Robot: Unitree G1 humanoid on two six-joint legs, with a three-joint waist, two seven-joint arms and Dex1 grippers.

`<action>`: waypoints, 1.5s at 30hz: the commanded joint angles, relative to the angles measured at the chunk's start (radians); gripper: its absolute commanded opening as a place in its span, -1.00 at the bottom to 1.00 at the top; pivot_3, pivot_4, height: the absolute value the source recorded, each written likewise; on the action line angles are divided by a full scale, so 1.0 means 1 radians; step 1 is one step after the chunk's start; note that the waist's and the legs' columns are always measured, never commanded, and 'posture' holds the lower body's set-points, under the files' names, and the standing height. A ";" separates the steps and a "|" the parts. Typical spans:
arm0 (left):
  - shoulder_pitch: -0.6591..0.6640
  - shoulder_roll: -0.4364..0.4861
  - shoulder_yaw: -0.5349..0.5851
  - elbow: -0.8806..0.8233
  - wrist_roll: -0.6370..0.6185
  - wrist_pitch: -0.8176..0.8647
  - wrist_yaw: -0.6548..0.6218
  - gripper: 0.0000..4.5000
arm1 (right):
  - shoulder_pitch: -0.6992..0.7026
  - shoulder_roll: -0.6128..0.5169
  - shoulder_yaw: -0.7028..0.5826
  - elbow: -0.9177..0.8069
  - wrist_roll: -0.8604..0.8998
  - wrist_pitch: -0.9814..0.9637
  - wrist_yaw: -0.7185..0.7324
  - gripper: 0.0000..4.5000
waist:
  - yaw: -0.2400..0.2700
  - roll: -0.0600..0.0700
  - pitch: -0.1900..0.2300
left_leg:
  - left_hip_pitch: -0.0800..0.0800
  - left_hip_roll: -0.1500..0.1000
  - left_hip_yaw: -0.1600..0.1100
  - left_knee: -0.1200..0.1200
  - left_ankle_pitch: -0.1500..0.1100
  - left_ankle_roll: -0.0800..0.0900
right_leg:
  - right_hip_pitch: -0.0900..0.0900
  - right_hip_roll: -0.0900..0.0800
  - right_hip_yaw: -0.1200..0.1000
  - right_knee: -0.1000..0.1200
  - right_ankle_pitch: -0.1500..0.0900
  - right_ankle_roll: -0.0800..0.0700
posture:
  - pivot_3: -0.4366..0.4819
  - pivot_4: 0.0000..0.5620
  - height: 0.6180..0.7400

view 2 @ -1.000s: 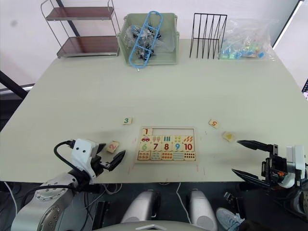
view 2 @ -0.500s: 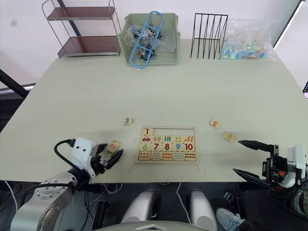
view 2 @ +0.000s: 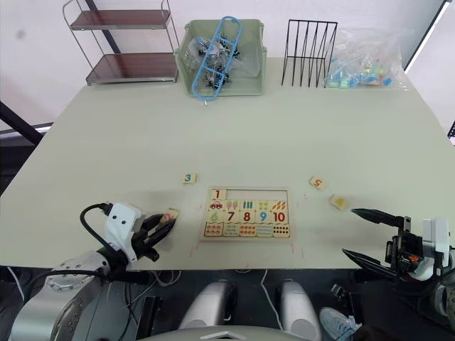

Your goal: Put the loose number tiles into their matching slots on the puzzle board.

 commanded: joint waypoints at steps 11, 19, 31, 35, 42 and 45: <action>-0.362 0.272 -0.050 0.187 -0.065 -0.088 -0.401 -0.59 | 0.090 0.084 -0.030 -0.066 -0.011 -0.080 -0.072 1.00 | -0.001 0.000 0.000 | -0.001 0.000 0.000 0.000 0.000 0.000 | -0.001 0.001 -0.001 0.000 0.000 0.000 | -0.05 -0.47 0.99; -0.645 0.309 -0.218 0.319 -0.076 -0.091 -0.639 -0.59 | 0.145 0.131 -0.021 -0.137 -0.022 -0.105 -0.134 1.00 | -0.006 0.000 0.001 | -0.001 -0.001 0.000 0.000 0.000 0.000 | -0.001 0.003 -0.001 0.000 0.002 0.003 | -0.05 -0.47 0.99; -0.932 0.223 -0.460 0.512 0.064 -0.197 -0.821 -0.59 | 0.172 0.174 0.010 -0.209 -0.047 -0.117 -0.235 1.00 | -0.004 0.000 0.001 | -0.003 -0.002 0.002 0.001 0.000 0.000 | -0.001 0.005 -0.003 0.000 0.002 0.004 | -0.05 -0.47 0.99; -0.986 0.182 -0.507 0.564 0.123 -0.230 -0.819 -0.59 | 0.177 0.174 0.018 -0.227 -0.050 -0.116 -0.259 1.00 | -0.005 0.000 0.001 | -0.004 -0.001 0.002 0.001 0.000 0.000 | -0.002 0.005 -0.003 0.001 0.002 0.003 | -0.05 -0.47 0.99; -1.033 0.151 -0.566 0.602 0.198 -0.257 -0.846 -0.59 | 0.177 0.168 0.010 -0.234 -0.041 -0.116 -0.285 1.00 | -0.004 0.000 0.001 | -0.004 -0.002 0.001 0.001 0.000 0.000 | -0.002 0.005 -0.003 0.001 0.002 0.004 | -0.05 -0.47 0.99; -1.056 0.131 -0.586 0.626 0.237 -0.261 -0.837 -0.59 | 0.179 0.164 0.006 -0.233 -0.039 -0.117 -0.288 1.00 | -0.004 0.000 0.001 | -0.005 -0.002 0.001 0.002 0.000 0.000 | -0.002 0.005 -0.004 0.001 0.002 0.004 | -0.05 -0.47 0.99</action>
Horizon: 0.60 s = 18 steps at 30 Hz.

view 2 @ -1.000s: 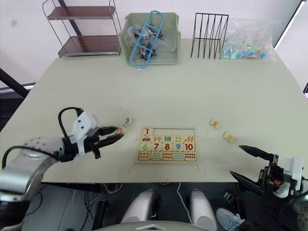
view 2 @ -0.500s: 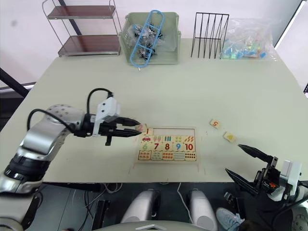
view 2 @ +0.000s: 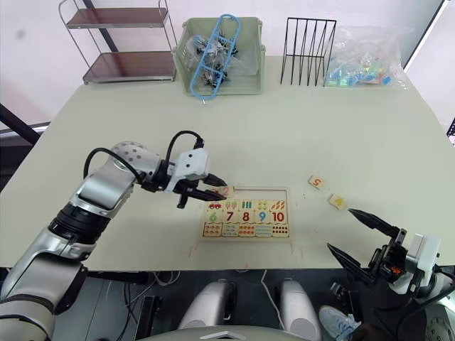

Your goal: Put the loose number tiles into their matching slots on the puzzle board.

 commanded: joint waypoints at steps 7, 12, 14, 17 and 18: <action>-0.083 -0.044 -0.049 0.040 0.103 0.004 0.000 -0.59 | -0.005 -0.012 -0.022 -0.020 0.016 -0.015 -0.010 1.00 | -0.001 0.000 0.000 | -0.001 0.000 0.000 0.000 0.000 0.000 | 0.000 0.000 0.000 0.000 0.000 0.000 | -0.05 -0.47 0.99; -0.125 -0.070 -0.089 0.070 0.139 0.029 -0.032 -0.59 | -0.008 -0.019 -0.027 -0.014 0.020 -0.014 -0.004 1.00 | -0.001 0.000 0.000 | -0.001 -0.001 -0.001 0.000 0.000 0.000 | 0.000 0.000 0.000 0.000 0.000 0.000 | -0.05 -0.47 0.99; -0.135 -0.077 -0.102 0.080 0.161 0.026 -0.028 -0.59 | -0.004 -0.019 -0.025 -0.018 0.019 -0.015 -0.005 1.00 | 0.000 0.000 0.000 | -0.001 -0.001 -0.001 0.001 0.000 0.000 | 0.000 0.001 0.000 0.000 0.000 0.000 | -0.05 -0.47 0.99; -0.138 -0.082 -0.109 0.086 0.178 0.026 -0.033 -0.59 | 0.001 -0.018 -0.024 -0.023 0.017 -0.015 -0.009 1.00 | -0.001 0.000 0.000 | -0.001 -0.001 -0.001 0.001 0.000 0.000 | 0.000 0.000 0.000 0.000 0.000 0.000 | -0.05 -0.47 0.99; -0.139 -0.085 -0.110 0.088 0.181 0.026 -0.033 -0.59 | 0.003 -0.017 -0.024 -0.026 0.017 -0.015 -0.011 1.00 | -0.001 0.000 0.000 | -0.001 -0.001 -0.001 0.001 0.000 0.000 | 0.000 0.000 0.000 0.000 0.000 0.000 | -0.05 -0.47 0.99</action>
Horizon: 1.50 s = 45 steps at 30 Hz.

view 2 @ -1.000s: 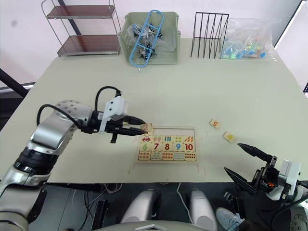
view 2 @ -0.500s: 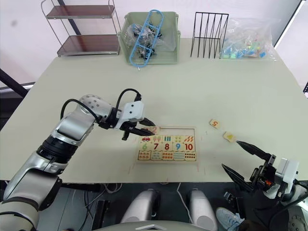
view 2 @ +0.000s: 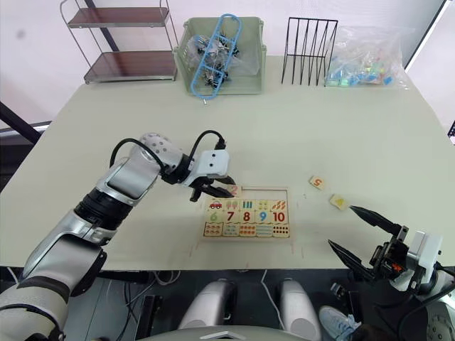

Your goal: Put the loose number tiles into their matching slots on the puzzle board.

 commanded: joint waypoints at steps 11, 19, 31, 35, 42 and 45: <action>-0.061 -0.024 -0.020 0.022 0.074 0.060 -0.004 -0.59 | 0.020 0.009 -0.013 -0.025 0.006 -0.030 -0.015 1.00 | 0.001 0.000 0.000 | 0.000 0.000 -0.001 0.000 0.000 0.000 | 0.000 0.000 0.000 0.000 0.000 0.000 | -0.05 -0.47 0.99; -0.072 -0.034 -0.038 0.009 0.082 0.121 -0.033 -0.59 | 0.023 0.010 -0.012 -0.023 0.003 -0.038 -0.015 1.00 | 0.000 0.000 0.000 | 0.000 0.000 -0.001 0.000 0.000 0.000 | 0.000 0.000 0.000 0.000 0.000 0.000 | -0.05 -0.47 0.99; -0.080 -0.049 -0.049 -0.009 0.073 0.185 -0.050 -0.59 | 0.021 -0.004 -0.014 -0.030 -0.001 -0.030 -0.029 1.00 | 0.001 0.000 0.000 | -0.001 0.000 -0.001 0.001 0.000 0.000 | 0.000 0.000 0.000 0.000 0.000 0.000 | -0.05 -0.47 0.99; -0.083 -0.047 -0.051 -0.005 0.076 0.178 -0.052 -0.59 | 0.016 -0.008 -0.014 -0.023 -0.002 -0.029 -0.028 1.00 | 0.000 0.000 0.000 | 0.000 0.000 -0.001 0.001 0.000 0.000 | 0.000 0.000 0.000 0.001 0.000 0.000 | -0.05 -0.47 0.99; -0.083 -0.045 -0.054 0.004 0.086 0.170 -0.044 -0.59 | 0.010 -0.007 -0.009 -0.026 -0.005 -0.027 -0.035 1.00 | 0.000 0.000 0.000 | 0.000 0.000 -0.001 0.001 0.000 0.000 | 0.000 0.000 0.000 0.001 0.000 0.000 | -0.05 -0.47 0.99; -0.082 -0.042 -0.053 0.006 0.089 0.165 -0.045 -0.59 | 0.010 -0.007 -0.007 -0.028 -0.005 -0.027 -0.038 1.00 | 0.000 0.000 0.000 | 0.000 0.000 -0.001 0.001 0.000 0.000 | 0.000 0.000 0.000 0.001 0.000 0.000 | -0.05 -0.47 0.99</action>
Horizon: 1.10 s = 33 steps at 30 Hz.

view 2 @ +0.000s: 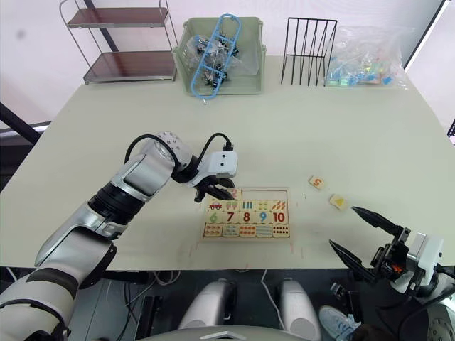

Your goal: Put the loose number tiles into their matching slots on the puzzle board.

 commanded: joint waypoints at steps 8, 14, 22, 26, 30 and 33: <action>-0.014 0.010 -0.001 -0.023 0.008 -0.007 -0.010 -0.59 | 0.006 -0.010 -0.006 -0.044 0.006 0.002 -0.018 1.00 | 0.000 0.000 0.000 | 0.000 0.000 0.000 0.000 0.000 0.000 | 0.000 0.000 0.000 0.000 0.000 0.000 | -0.05 -0.47 0.99; -0.015 0.010 0.001 -0.017 0.010 -0.005 -0.008 -0.59 | 0.000 -0.013 -0.002 -0.042 0.000 0.004 -0.022 1.00 | 0.000 0.000 0.000 | 0.000 0.000 0.000 0.000 0.000 0.000 | 0.000 0.000 0.000 0.000 0.000 0.000 | -0.05 -0.47 0.99; -0.017 0.009 0.004 -0.007 0.014 -0.013 -0.004 -0.59 | -0.006 -0.014 0.006 -0.039 -0.005 0.001 -0.025 1.00 | 0.000 0.000 0.000 | 0.000 0.000 0.000 0.000 0.000 0.000 | 0.000 0.000 0.000 0.000 0.000 0.000 | -0.05 -0.47 0.99; -0.016 0.009 0.003 -0.008 0.014 -0.019 -0.006 -0.59 | -0.004 -0.015 0.004 -0.037 -0.005 -0.001 -0.023 1.00 | 0.000 0.000 0.000 | 0.000 0.000 0.000 0.000 0.000 0.000 | 0.000 0.000 0.000 0.000 0.000 0.000 | -0.05 -0.47 0.99; -0.013 0.012 0.003 -0.013 0.014 -0.018 -0.012 -0.59 | -0.003 -0.014 0.003 -0.032 -0.006 -0.005 -0.021 1.00 | 0.000 0.000 0.000 | 0.000 0.000 0.000 0.000 0.000 0.000 | 0.000 0.000 0.000 0.000 0.000 0.000 | -0.05 -0.47 0.99; -0.012 0.012 0.003 -0.015 0.013 -0.015 -0.015 -0.36 | -0.003 -0.014 0.002 -0.028 -0.007 -0.008 -0.018 1.00 | 0.000 0.000 0.000 | 0.000 0.000 0.000 0.000 0.000 0.000 | 0.000 0.000 0.000 0.000 0.000 0.000 | -0.05 -0.47 0.99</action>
